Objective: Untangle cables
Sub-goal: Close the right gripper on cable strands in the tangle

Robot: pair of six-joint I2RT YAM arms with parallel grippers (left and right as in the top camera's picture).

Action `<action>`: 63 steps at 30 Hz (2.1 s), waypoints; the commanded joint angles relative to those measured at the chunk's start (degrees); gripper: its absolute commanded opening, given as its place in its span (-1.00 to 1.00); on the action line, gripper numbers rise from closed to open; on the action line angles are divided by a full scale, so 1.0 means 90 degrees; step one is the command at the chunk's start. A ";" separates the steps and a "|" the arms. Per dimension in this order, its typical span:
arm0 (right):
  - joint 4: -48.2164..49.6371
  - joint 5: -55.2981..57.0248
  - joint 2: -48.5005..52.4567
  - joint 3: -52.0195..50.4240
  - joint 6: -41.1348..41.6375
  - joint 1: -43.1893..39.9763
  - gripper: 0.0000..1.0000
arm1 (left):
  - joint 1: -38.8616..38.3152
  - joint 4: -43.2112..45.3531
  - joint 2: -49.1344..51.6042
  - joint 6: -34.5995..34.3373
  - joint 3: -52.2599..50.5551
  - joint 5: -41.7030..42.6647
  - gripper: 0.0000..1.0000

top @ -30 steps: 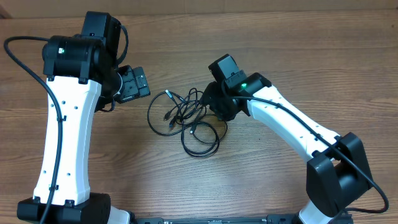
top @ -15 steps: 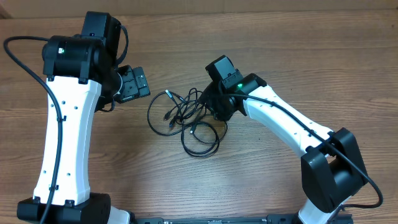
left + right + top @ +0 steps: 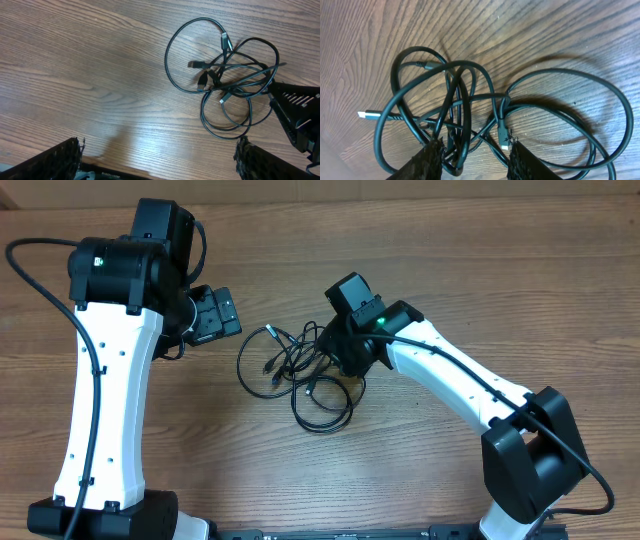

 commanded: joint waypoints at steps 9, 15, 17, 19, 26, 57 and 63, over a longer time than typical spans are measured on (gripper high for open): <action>-0.0017 0.0287 0.0063 -0.0049 0.0121 0.0041 -0.15 | -0.0044 -0.0015 0.0046 -0.0017 -0.0029 -0.0085 1.00; 0.0063 0.0257 0.0112 -0.0182 0.0119 0.0041 -0.18 | -0.0044 -0.0015 0.0046 -0.0017 -0.0029 -0.0085 1.00; 0.0075 0.0221 0.0121 -0.0206 0.0119 0.0041 -0.20 | -0.0044 -0.0015 0.0046 -0.0017 -0.0029 -0.0085 0.99; 0.0078 0.0219 0.0121 -0.0209 0.0117 0.0041 -0.27 | -0.0044 -0.0015 0.0046 -0.0017 -0.0029 -0.0085 1.00; 0.0049 0.0138 0.0121 -0.0206 0.0017 0.0046 -0.58 | -0.0044 -0.0015 0.0046 -0.0017 -0.0029 -0.0087 0.99; 0.0520 0.0231 0.0457 -0.0345 -0.0935 0.0440 -0.13 | -0.0044 -0.0015 0.0046 0.0005 -0.0029 -0.0087 1.00; 0.0539 0.0435 0.0488 -0.0294 -0.1331 0.0432 -0.93 | -0.0044 -0.0015 0.0046 0.0129 -0.0029 -0.0087 1.00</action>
